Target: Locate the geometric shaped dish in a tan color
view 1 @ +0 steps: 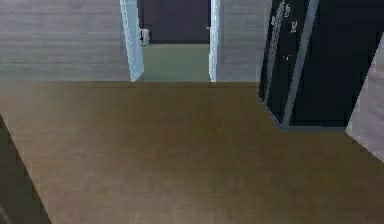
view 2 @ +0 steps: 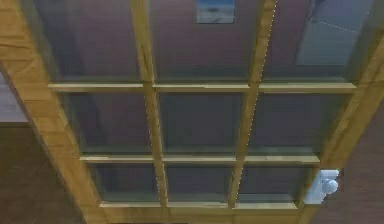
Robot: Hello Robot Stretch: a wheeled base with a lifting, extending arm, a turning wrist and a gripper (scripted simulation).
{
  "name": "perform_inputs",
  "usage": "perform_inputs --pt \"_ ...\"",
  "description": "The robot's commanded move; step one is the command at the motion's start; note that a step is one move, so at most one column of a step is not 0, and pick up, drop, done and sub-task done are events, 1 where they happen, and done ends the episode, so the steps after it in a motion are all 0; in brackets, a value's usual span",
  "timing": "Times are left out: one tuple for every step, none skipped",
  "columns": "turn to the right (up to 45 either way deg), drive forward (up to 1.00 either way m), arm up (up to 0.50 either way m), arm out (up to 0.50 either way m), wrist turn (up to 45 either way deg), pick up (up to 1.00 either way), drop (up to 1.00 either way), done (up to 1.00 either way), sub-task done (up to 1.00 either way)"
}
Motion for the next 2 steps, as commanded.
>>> perform_inputs --pt "0.0 0.5 0.0 0.0 0.0 0.0 0.0 0.0 0.0" --pt "-39.0 0.0 0.0 0.0 0.0 0.0 0.0 0.0 0.0"
